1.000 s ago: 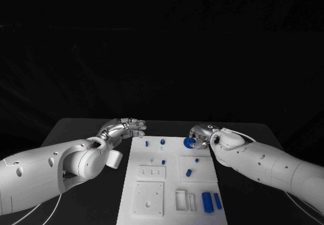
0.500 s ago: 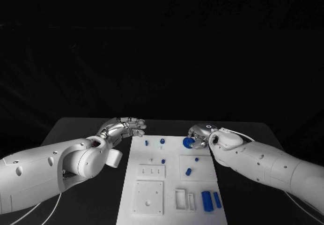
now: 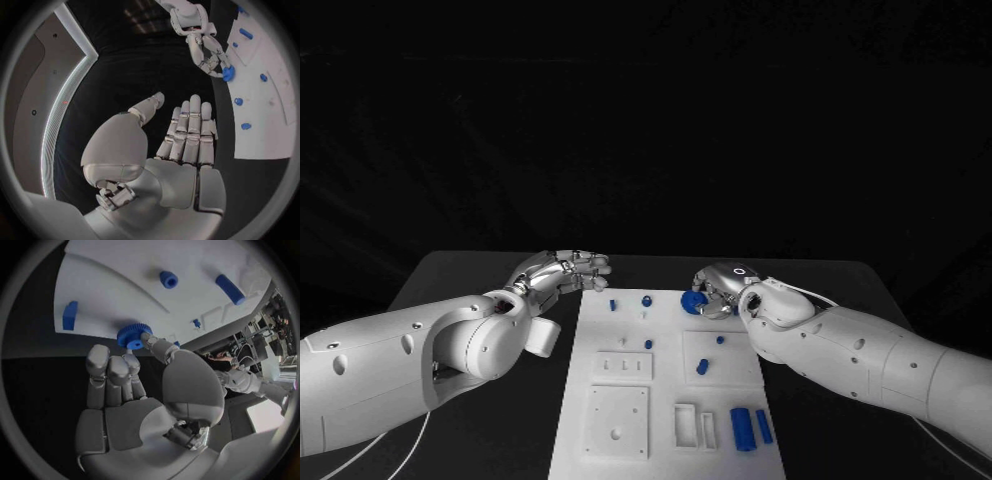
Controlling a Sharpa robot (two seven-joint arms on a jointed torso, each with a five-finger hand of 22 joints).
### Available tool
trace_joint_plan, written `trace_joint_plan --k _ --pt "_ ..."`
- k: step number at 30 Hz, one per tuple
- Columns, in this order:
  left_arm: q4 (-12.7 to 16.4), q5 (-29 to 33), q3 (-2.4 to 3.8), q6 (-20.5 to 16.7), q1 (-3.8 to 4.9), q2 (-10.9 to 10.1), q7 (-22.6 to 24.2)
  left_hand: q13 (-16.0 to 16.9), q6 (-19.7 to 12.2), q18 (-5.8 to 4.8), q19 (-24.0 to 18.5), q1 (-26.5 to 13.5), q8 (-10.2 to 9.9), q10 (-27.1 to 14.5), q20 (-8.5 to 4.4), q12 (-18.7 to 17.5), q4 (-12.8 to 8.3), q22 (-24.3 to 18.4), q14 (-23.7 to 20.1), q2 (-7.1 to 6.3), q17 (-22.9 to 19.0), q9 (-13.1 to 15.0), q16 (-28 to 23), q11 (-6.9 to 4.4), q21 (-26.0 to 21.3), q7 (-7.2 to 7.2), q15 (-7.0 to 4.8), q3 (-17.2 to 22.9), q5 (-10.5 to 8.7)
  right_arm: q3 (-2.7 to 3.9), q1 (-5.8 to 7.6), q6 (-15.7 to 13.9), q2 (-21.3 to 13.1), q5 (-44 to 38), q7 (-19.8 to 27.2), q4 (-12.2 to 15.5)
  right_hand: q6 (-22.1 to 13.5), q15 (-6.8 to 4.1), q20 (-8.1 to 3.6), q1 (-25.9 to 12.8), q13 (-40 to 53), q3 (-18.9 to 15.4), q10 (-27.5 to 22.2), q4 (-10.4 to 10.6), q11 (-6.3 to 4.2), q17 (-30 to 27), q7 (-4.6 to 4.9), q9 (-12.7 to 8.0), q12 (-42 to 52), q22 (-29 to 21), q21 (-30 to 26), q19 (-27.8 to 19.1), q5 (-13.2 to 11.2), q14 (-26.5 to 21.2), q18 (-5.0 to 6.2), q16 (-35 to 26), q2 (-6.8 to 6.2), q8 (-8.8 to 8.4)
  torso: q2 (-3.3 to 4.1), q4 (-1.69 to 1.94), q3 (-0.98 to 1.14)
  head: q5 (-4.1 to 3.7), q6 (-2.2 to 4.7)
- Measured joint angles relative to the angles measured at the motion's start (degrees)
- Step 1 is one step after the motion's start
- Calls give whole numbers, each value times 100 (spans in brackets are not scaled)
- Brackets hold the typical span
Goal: Assemble the parts on the task board
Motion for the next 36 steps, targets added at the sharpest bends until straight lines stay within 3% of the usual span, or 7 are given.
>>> trace_joint_plan --k 9,14,19,24,36 --pt "7 -1 0 -1 0 -11 2 0 0 0 0 0 0 0 0 0 0 0 0 0 0 0 0 0 0 0 0 0 0 32 40 -259 -57 -153 -164 573 49 0 -21 -3 -1 40 13 40 13 12 -9 10 25 0 0 24 0 2 -1 0 -69 0 0 -4 -3 8 7" --pt "16 -1 0 -2 0 -17 3 0 0 0 0 0 0 0 0 0 0 0 0 0 0 0 0 0 0 0 0 0 0 32 39 -308 92 -276 -222 676 73 0 -20 -3 -1 55 34 55 -7 14 -17 40 26 -1 0 26 0 3 -1 0 -115 -1 0 1 -7 9 7" --pt "25 -1 0 -2 0 -13 4 0 0 0 0 0 0 0 0 0 0 0 0 0 0 2 0 0 0 0 0 0 0 -6 39 -334 306 -438 -260 665 77 -3 -13 -3 -1 55 34 55 -7 18 -20 38 26 -1 21 33 0 7 -1 0 -115 -1 1 5 -7 21 11" --pt "28 -1 0 -2 0 7 4 0 0 0 0 0 0 0 0 0 0 0 0 0 0 5 0 0 0 0 0 0 0 -124 28 -340 535 -575 -305 554 80 -3 -12 -10 -2 70 33 70 -7 20 -18 20 26 -1 21 33 -1 7 -1 0 -122 18 4 15 -10 16 19" --pt "15 -2 1 -1 0 51 5 0 0 -1 0 0 0 0 0 0 0 4 0 0 0 4 0 0 23 0 0 0 0 -168 -63 -287 837 -683 -409 207 107 3 -10 -32 -25 84 33 85 -7 19 -22 16 26 -1 21 34 -6 15 -1 0 -145 19 8 38 -18 22 20"
